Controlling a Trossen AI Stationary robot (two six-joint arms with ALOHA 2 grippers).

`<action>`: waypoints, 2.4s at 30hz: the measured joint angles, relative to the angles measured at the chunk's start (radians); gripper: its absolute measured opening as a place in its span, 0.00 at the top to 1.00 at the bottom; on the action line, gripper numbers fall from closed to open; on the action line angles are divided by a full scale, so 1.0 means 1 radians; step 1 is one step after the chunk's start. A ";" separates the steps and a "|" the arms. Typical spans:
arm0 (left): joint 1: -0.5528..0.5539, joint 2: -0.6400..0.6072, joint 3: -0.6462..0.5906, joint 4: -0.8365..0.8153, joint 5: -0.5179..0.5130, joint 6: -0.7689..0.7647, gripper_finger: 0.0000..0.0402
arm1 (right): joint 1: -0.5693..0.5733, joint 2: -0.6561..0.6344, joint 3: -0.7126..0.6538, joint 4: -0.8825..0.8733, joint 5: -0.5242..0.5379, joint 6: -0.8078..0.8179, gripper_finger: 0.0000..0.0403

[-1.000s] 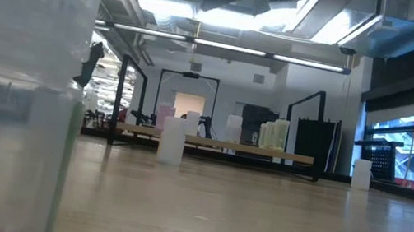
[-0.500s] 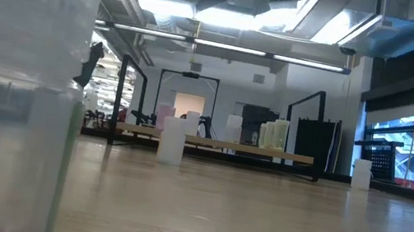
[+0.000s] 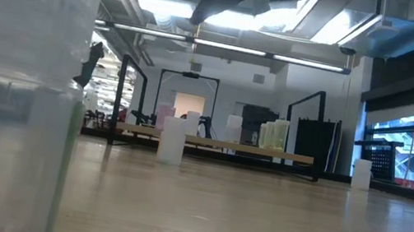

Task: Pick and place medicine bottles onto shelf by color
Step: Put the bottom white pill bottle on the shelf aligned with the other white pill bottle

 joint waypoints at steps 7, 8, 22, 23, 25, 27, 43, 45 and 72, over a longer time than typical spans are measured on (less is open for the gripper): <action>0.000 0.000 0.000 0.000 0.000 0.000 0.45 | 0.000 0.001 0.000 0.024 -0.001 -0.040 0.50; 0.000 0.000 0.000 0.000 0.000 0.001 0.45 | 0.001 0.001 0.000 0.028 -0.001 -0.040 0.51; -0.001 0.000 0.000 0.010 0.015 0.137 0.45 | 0.002 0.001 0.000 0.029 0.000 -0.035 0.52; 0.000 0.000 0.000 0.010 0.015 0.138 0.45 | 0.002 0.001 0.000 0.029 0.000 -0.035 0.52; 0.000 0.000 0.000 0.011 0.017 0.132 0.45 | 0.002 0.001 0.000 0.029 0.000 -0.035 0.52; 0.000 0.000 0.000 0.016 0.018 0.138 0.45 | 0.002 0.001 0.000 0.029 0.000 -0.035 0.52; 0.000 0.000 0.000 0.019 0.019 0.139 0.45 | 0.001 0.001 0.000 0.029 0.000 -0.035 0.52; 0.000 0.000 0.000 0.019 0.019 0.139 0.45 | 0.001 0.001 0.000 0.030 -0.001 -0.035 0.52; 0.000 0.000 0.000 0.019 0.019 0.139 0.45 | -0.019 0.009 0.003 0.051 -0.036 0.092 0.30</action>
